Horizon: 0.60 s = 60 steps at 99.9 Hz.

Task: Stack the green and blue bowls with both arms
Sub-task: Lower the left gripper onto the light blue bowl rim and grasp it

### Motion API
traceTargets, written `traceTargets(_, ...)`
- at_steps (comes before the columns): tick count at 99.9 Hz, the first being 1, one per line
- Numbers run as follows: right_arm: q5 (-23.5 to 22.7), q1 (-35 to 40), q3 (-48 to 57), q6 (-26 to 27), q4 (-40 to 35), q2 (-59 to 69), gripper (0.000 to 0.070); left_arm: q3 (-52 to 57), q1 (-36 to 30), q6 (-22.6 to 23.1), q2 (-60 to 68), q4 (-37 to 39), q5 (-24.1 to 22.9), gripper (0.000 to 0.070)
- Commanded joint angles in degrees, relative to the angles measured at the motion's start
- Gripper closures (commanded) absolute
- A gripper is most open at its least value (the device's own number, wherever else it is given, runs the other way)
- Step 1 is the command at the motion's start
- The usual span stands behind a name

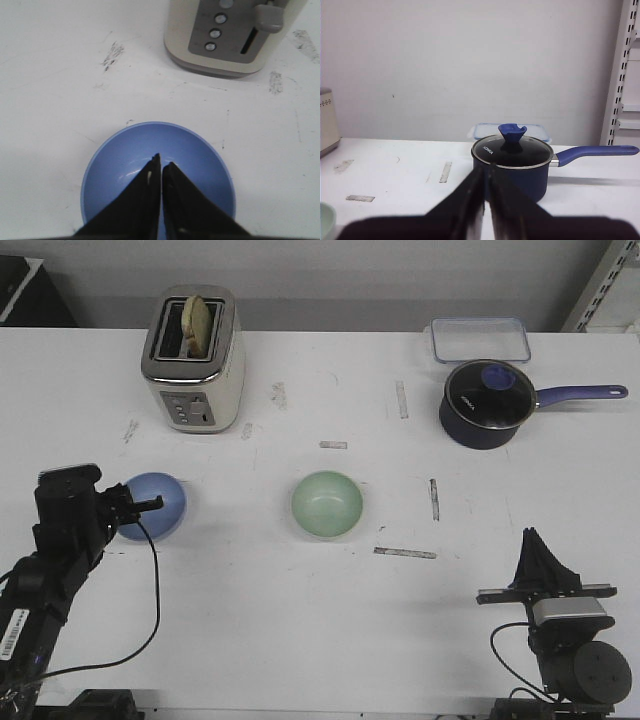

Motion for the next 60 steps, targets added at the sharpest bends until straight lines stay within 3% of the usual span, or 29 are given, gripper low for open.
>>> traceTargets(1,0.02,0.02,0.24,0.74,0.72,-0.07,0.0690,2.27,1.01,-0.83,1.11,-1.27,-0.11,0.0698)
traceTargets(18,0.02,0.02,0.24,0.74,0.72,-0.07,0.0690,5.20,3.39,-6.29,2.16,-7.56,1.20,0.0698)
traceTargets(31,0.02,0.02,0.24,0.74,0.72,-0.07,0.0690,5.66,5.97,-6.51,2.16,-8.87,4.37,0.0698)
traceTargets(60,0.02,0.02,0.24,0.74,0.72,-0.07,0.0690,8.79,13.97,-5.95,7.43,-15.39,19.34,0.0697)
